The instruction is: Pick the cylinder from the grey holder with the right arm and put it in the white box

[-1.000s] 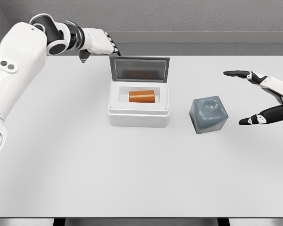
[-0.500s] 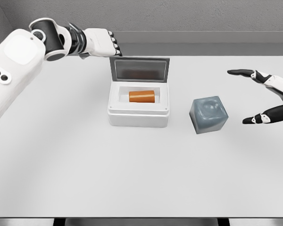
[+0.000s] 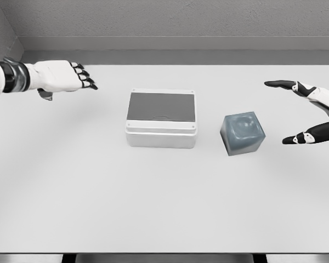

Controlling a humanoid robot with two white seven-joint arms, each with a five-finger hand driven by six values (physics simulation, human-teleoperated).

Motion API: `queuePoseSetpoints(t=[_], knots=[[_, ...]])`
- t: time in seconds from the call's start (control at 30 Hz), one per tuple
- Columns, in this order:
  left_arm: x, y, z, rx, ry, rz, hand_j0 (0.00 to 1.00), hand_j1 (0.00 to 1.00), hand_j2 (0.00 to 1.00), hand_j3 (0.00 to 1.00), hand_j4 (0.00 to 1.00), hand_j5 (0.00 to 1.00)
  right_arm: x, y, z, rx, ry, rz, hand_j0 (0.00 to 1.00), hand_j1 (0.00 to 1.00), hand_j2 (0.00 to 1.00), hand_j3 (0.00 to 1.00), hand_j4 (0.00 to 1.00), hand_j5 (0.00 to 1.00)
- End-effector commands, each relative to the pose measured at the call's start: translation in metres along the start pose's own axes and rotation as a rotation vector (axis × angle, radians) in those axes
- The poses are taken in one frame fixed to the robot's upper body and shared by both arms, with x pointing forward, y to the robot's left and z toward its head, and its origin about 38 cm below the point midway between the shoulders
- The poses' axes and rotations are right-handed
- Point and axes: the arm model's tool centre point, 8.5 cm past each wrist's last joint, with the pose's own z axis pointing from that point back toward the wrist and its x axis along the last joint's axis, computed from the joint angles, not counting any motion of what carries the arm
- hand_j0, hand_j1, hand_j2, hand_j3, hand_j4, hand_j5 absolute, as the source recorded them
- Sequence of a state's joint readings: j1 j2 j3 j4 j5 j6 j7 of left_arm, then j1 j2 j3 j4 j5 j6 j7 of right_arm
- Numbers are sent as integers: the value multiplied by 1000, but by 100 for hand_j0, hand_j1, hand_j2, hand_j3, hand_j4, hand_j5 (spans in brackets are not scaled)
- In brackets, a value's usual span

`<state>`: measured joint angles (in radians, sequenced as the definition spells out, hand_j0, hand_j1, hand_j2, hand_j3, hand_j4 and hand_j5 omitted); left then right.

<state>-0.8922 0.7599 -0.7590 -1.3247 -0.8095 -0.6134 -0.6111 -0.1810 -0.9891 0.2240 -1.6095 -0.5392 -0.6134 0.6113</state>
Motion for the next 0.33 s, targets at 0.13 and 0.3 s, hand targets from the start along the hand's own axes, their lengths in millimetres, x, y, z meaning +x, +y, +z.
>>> queuePoseSetpoints(t=[0.13, 0.3], knots=[[14, -15, 25, -7, -21, -21, 100, 100, 100, 100, 100, 100, 1, 0, -1, -4, -6, -8, 100, 100, 100, 100, 100, 100], [11, -17, 30, -14, -14, -24, 100, 100, 100, 100, 100, 100, 1, 0, 0, -3, -5, -7, 100, 100, 100, 100, 100, 100]])
